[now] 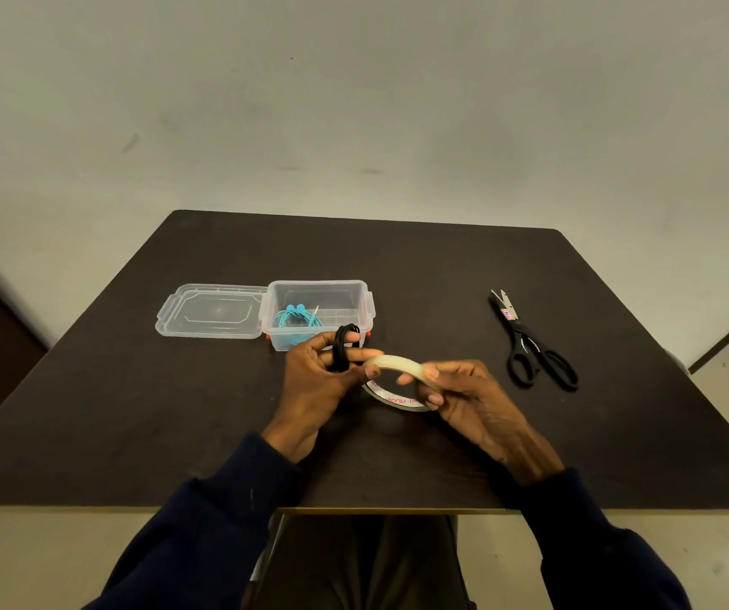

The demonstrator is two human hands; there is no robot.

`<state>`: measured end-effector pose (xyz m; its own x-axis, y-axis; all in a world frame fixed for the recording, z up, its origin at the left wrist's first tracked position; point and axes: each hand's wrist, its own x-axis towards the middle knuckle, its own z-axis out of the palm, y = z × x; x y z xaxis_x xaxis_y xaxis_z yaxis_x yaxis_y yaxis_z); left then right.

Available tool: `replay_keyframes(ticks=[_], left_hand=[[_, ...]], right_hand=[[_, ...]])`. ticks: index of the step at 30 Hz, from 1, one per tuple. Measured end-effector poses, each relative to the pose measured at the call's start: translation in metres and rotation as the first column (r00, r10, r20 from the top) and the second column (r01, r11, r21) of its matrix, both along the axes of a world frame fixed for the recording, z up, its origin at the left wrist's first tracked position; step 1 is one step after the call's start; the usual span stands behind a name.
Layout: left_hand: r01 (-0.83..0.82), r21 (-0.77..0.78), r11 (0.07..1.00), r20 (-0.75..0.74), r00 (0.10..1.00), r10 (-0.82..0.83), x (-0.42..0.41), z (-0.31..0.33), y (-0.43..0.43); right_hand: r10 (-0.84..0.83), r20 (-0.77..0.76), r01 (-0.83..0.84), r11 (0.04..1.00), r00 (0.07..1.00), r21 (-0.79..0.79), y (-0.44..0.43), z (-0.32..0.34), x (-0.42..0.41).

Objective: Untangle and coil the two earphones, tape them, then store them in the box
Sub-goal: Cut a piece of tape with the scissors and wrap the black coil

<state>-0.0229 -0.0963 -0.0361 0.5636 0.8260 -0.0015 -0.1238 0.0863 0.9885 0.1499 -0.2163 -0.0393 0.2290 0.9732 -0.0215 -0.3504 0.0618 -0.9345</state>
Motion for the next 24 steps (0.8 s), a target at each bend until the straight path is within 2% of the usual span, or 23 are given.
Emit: replay_keyframes(ticks=[4,9,13,17,20,24], left_hand=[[0.027,-0.065,0.997,0.020,0.999,-0.026,-0.001,0.000,0.001],[0.035,-0.100,0.994,0.047,0.998,-0.031,-0.005,0.000,0.005],[0.115,0.018,0.993,0.016,0.993,-0.115,-0.011,0.008,0.011],[0.148,0.165,0.975,-0.008,0.989,-0.149,-0.017,0.018,0.011],[0.082,0.274,0.958,-0.040,0.996,-0.074,-0.018,0.020,0.011],[0.026,0.286,0.958,-0.032,0.999,-0.018,-0.020,0.016,0.009]], right_hand=[[-0.011,-0.010,0.011,1.000,1.000,0.023,0.000,-0.001,-0.003],[-0.002,0.061,0.000,1.000,0.998,0.029,0.000,-0.002,-0.001],[-0.069,0.182,0.080,0.995,0.981,-0.058,0.001,0.012,-0.006],[-0.006,0.429,0.085,0.983,0.903,-0.166,0.020,0.041,-0.016],[-0.028,0.491,0.162,0.959,0.871,-0.233,0.035,0.046,-0.028],[-0.054,0.509,0.211,0.944,0.859,-0.255,0.039,0.043,-0.036]])
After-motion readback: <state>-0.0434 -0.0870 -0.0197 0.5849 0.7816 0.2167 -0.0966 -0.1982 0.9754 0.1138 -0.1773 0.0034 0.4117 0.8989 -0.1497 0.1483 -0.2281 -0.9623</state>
